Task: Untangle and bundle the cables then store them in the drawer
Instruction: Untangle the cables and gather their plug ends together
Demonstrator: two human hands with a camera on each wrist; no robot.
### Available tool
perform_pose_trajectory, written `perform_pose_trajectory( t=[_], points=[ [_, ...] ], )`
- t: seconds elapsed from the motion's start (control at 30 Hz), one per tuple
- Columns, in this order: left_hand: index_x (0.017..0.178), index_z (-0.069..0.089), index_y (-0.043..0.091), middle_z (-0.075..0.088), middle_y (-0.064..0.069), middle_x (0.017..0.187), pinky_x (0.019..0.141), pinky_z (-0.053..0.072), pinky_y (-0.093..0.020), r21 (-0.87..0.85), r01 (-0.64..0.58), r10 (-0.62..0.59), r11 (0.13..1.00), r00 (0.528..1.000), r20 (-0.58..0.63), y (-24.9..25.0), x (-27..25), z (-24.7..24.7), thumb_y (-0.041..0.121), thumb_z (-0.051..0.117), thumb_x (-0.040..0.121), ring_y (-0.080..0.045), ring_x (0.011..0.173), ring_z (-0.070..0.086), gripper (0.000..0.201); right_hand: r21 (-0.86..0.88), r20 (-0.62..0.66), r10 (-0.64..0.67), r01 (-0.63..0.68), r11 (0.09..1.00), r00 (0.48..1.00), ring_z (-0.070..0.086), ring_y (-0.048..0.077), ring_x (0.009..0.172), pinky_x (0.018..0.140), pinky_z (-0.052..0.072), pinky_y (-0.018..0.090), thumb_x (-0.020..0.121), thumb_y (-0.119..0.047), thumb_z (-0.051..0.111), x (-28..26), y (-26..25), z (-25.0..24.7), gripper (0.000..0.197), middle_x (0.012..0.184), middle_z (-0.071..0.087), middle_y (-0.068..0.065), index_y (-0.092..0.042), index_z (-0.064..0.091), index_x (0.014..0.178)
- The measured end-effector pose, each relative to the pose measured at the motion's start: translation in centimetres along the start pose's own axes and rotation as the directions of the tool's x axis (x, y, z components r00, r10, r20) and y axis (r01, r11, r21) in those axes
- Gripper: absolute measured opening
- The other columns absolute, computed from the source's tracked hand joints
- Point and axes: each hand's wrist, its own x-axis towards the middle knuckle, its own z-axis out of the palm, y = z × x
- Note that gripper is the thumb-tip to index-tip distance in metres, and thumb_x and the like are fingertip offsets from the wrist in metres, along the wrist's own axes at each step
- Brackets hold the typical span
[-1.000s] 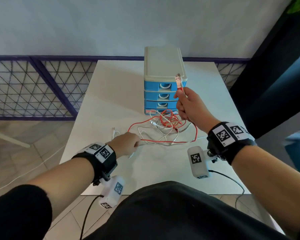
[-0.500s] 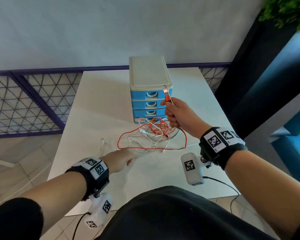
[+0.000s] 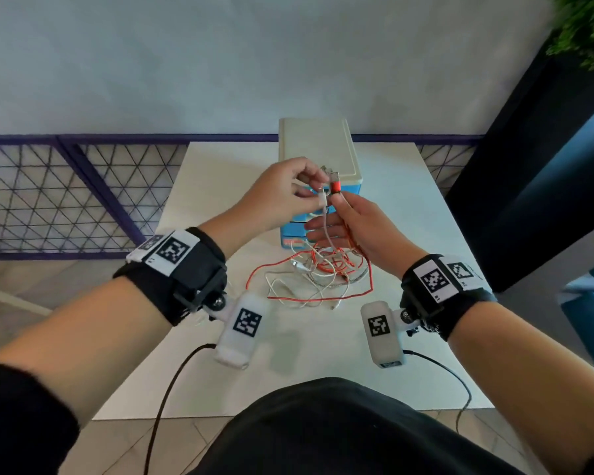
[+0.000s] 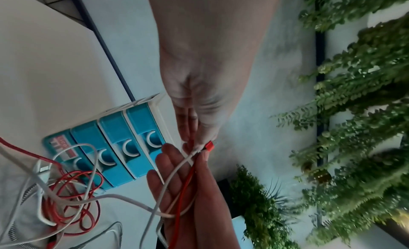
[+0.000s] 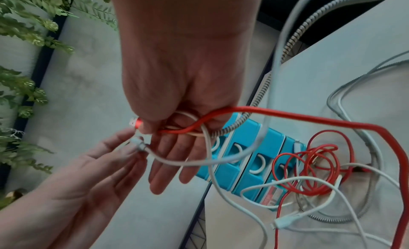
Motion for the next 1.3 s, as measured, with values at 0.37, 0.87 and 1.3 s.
perform_pose_trajectory(
  t=[0.37,0.87,1.3],
  points=[
    [0.131,0.044,0.023,0.067,-0.001,0.104,0.081,0.055,-0.026,-0.165,0.211,-0.245,0.963,0.944,-0.22,-1.2,0.4,2.1,0.036,0.077,0.075,-0.011,0.092,0.067,0.067,-0.493,-0.161,-0.238,0.131,0.86,0.958,0.051,0.014,0.041,0.046,0.044,0.022,0.1,-0.027,0.046,0.4,0.0,0.6,0.028,0.062,0.064,0.001,-0.007,0.058,0.085],
    [0.1,0.062,0.009,0.061,-0.001,0.076,0.061,0.059,-0.021,-0.126,0.156,-0.162,0.98,0.986,-0.034,-1.1,0.4,-0.7,0.003,0.062,0.088,-0.007,0.065,0.066,0.014,-0.273,0.039,0.022,-0.01,0.962,0.999,0.039,0.007,0.048,0.049,0.035,0.022,0.104,-0.027,0.037,0.5,-1.3,1.4,0.026,0.069,0.051,0.0,-0.01,0.052,0.091],
    [0.118,0.056,0.01,0.055,-0.006,0.109,0.063,0.06,-0.029,0.069,0.32,-0.322,0.945,0.947,0.018,-4.3,-2.4,-5.8,0.024,0.05,0.096,-0.019,0.069,0.066,0.026,-0.339,0.125,0.176,-0.125,0.932,0.976,0.048,0.017,0.034,0.037,0.042,0.022,0.103,-0.037,0.034,1.3,-1.3,3.5,0.025,0.064,0.054,0.007,-0.014,0.039,0.096]
  ],
)
